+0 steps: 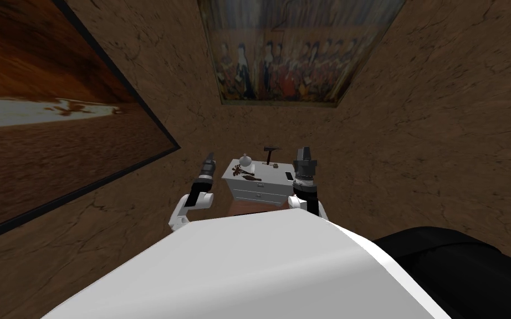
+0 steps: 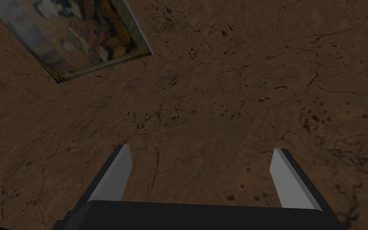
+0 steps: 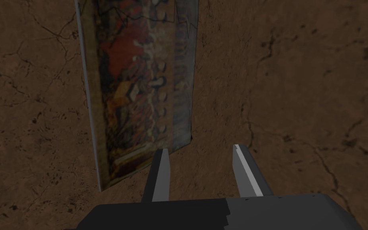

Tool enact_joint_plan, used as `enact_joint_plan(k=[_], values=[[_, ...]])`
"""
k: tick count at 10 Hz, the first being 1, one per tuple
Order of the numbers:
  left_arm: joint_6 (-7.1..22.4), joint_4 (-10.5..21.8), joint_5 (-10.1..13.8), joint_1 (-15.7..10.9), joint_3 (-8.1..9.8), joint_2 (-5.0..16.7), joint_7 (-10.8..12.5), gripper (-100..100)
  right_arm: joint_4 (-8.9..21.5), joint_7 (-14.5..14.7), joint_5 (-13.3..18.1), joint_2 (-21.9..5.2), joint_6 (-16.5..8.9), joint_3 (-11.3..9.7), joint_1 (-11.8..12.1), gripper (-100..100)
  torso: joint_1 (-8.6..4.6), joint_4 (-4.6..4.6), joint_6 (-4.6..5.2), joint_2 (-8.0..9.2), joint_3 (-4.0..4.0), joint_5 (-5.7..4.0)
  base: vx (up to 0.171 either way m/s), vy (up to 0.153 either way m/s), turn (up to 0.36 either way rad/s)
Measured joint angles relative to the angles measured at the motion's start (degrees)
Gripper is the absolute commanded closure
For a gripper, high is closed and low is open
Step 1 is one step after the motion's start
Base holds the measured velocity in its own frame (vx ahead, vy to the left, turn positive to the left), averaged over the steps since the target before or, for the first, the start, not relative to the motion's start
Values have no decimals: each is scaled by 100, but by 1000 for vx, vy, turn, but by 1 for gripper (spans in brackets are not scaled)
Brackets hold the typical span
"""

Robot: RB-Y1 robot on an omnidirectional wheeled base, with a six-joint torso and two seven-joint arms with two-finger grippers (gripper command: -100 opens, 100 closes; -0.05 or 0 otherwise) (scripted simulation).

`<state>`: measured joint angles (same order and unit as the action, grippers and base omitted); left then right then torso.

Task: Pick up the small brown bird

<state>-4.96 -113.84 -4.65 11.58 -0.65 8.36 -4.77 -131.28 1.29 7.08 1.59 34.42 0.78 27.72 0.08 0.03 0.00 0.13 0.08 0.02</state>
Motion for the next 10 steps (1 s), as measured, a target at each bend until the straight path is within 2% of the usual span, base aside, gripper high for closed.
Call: enact_joint_plan(k=[4,10], values=[[492,749,52,-617,-54,143,68,-100,0,0,0,0,0,0,0,0,-2,1,0,4,2,-1,-49,20,11],[1075,1767,117,-1349,-155,242,154,-100,0,0,0,0,0,0,0,0,-9,0,0,0,0,-2,-39,3,4]])
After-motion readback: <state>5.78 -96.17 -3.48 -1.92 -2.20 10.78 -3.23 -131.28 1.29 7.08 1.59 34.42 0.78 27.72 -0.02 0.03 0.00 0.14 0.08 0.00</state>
